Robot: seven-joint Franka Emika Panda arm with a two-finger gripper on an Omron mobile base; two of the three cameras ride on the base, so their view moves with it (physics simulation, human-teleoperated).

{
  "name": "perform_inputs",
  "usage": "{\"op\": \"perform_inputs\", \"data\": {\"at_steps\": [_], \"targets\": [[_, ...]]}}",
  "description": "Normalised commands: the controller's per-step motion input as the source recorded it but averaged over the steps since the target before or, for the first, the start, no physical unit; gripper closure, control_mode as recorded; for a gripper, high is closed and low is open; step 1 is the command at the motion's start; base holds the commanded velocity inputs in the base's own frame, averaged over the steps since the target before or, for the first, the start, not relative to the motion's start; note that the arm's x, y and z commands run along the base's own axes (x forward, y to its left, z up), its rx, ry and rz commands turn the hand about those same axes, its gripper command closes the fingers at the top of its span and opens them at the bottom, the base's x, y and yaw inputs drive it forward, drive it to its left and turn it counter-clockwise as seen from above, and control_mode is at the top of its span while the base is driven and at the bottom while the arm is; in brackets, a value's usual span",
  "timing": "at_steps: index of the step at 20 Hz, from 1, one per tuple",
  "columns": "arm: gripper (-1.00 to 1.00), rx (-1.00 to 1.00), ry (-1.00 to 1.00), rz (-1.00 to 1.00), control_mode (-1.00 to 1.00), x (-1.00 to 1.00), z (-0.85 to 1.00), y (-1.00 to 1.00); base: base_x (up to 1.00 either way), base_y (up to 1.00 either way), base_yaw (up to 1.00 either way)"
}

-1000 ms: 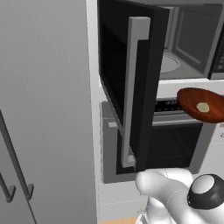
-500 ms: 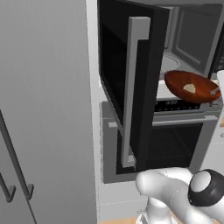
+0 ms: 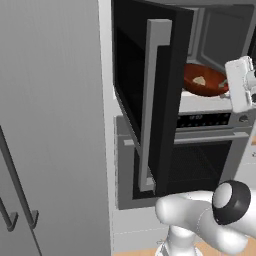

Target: Pick the garlic from the sink and place it in the bowl. Then pick the bowl and place it in the microwave. Then close the microwave door and press the start button.

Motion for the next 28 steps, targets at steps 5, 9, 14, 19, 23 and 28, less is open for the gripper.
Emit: {"op": "perform_inputs", "data": {"at_steps": [5,9,14,19,23,28], "targets": [[1.0,0.0,0.03,0.0,-1.0,0.84,0.26,0.11,0.0,0.0,0.0],[1.0,0.0,0.02,0.0,-1.0,0.76,0.15,0.07,0.0,0.0,0.0],[1.0,0.0,0.03,0.0,-1.0,0.66,0.07,0.19,0.0,0.0,0.0],[1.0,-0.01,0.05,0.0,-1.0,0.51,0.0,0.18,0.0,0.0,0.0],[1.0,0.0,0.0,0.0,-1.0,0.19,-0.04,0.0,0.0,0.0,0.0],[1.0,0.0,0.0,0.0,-1.0,0.16,-0.23,0.1,0.0,0.0,0.0]]}}
